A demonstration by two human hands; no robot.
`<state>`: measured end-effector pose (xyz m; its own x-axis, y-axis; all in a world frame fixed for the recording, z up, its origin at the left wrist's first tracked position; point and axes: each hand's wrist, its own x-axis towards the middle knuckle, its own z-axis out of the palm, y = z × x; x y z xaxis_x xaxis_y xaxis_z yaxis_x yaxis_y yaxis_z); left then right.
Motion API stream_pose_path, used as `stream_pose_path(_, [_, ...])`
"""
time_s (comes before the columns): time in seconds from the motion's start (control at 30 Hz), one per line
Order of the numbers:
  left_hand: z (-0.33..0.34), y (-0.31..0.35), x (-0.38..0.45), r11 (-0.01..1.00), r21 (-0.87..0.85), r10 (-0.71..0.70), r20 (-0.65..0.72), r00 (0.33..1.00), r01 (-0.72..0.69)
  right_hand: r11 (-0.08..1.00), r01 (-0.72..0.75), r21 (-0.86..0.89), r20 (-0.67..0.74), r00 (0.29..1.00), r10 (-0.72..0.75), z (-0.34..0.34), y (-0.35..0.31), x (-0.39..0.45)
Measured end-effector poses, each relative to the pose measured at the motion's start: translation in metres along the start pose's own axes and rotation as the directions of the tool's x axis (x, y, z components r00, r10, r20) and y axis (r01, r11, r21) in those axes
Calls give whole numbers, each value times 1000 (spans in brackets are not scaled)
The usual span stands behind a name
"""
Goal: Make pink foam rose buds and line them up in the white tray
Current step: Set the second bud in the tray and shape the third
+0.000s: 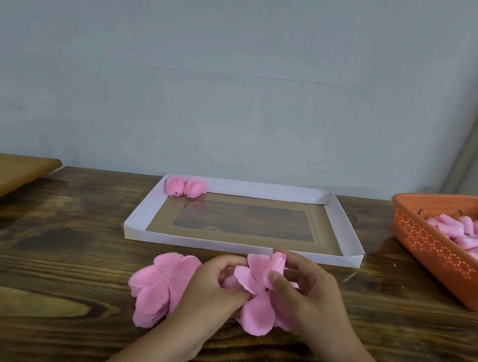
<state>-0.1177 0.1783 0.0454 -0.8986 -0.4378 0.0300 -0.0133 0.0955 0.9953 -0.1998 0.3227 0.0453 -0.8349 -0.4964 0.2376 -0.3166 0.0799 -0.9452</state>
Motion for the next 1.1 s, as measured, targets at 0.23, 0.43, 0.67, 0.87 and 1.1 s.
stream_pose_path(0.23, [-2,-4,3,952,281,124,-5,992,-118,1000,-7,12,41,999,7,-1,4,0])
stream_pose_path(0.43, [0,-4,1,757,629,310,-105,945,-178,1000,7,31,59,998,-9,-2,6,0])
stream_pose_path(0.67, [3,6,-9,870,465,181,9,984,-164,999,31,21,61,998,-32,-2,6,0])
stream_pose_path(0.87, [6,3,-7,900,422,116,18,993,-112,999,42,15,61,997,-43,-3,5,0])
stream_pose_path(1.1, [5,4,-4,975,222,5,-59,998,8,999,40,20,37,998,-41,-2,5,2])
